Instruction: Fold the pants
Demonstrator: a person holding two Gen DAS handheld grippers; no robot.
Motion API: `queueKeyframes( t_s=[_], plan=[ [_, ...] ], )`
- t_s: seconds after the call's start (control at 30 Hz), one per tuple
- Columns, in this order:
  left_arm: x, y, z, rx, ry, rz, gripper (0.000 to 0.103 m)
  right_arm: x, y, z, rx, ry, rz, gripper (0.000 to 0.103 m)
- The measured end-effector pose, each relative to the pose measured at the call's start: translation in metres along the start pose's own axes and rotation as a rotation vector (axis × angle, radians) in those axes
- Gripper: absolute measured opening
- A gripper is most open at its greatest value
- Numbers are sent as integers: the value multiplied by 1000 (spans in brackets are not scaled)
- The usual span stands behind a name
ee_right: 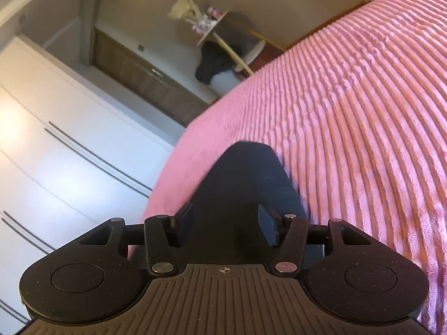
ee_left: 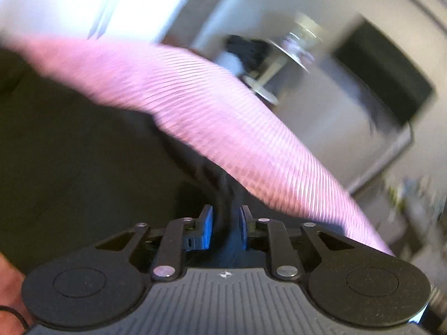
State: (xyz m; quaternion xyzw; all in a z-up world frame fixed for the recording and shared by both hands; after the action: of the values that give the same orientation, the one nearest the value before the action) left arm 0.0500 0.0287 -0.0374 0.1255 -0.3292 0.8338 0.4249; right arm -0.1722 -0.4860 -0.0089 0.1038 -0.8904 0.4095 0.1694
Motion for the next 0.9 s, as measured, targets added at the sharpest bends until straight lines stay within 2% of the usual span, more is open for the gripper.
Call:
queueKeyframes(
  t_s=[0.03, 0.07, 0.1, 0.17, 0.23, 0.3, 0.37, 0.43, 0.5, 0.53, 0.57, 0.7, 0.83, 0.87, 0.9],
  plan=[
    [3, -6, -11, 59, 18, 7, 23, -2, 1, -2, 8, 2, -5, 57],
    [4, -10, -19, 93, 16, 20, 36, -4, 1, -3, 14, 4, -10, 57],
    [5, -12, -24, 111, 3, 34, 58, -5, 1, -4, 19, 7, -17, 57],
    [1, -12, -31, 143, -17, 26, 84, -5, 4, -3, 16, 12, -23, 57],
    [-14, -6, -29, 154, -17, -36, 85, -4, 4, -3, 4, 5, -19, 56],
    [-24, -5, -30, 147, -37, -109, 85, -3, 6, -5, 2, -42, -16, 52],
    [-29, -4, -29, 128, -50, -144, 85, -5, 7, -9, 29, -42, -28, 48],
    [-28, -6, -27, 123, -49, -143, 85, -15, 10, -13, 86, 16, -90, 40],
    [-26, -7, -29, 144, -41, -144, 85, -34, 20, -13, 185, 141, -209, 28],
    [-30, -7, -27, 156, -41, -144, 85, -47, 26, -11, 209, 214, -278, 13],
    [-33, -7, -26, 170, -43, -143, 85, -54, 29, -10, 225, 252, -289, 4],
    [-29, -4, -25, 184, -59, -156, 85, -56, 26, -14, 235, 234, -274, 9],
    [-20, -3, -20, 206, -10, -90, 88, -33, 22, -12, 133, 178, -180, 25],
    [-15, -3, -20, 204, 10, -71, 90, -26, 19, -13, 118, 160, -141, 28],
    [-13, -3, -19, 199, 22, -62, 96, -22, 15, -15, 113, 147, -113, 31]
  ],
)
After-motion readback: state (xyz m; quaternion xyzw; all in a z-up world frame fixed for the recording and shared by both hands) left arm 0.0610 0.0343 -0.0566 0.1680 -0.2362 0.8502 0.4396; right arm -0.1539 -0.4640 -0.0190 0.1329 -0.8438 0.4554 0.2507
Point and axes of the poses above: each gripper's, at about its wrist camera, not at the fingertips, and x roughly against the way its jaws point, z to its right, y to its underside, the point moved 2 cm from there along -x, roughly the way its jaws point, and after that the axes turned 13 degrees about x, right-handed, at the moved point
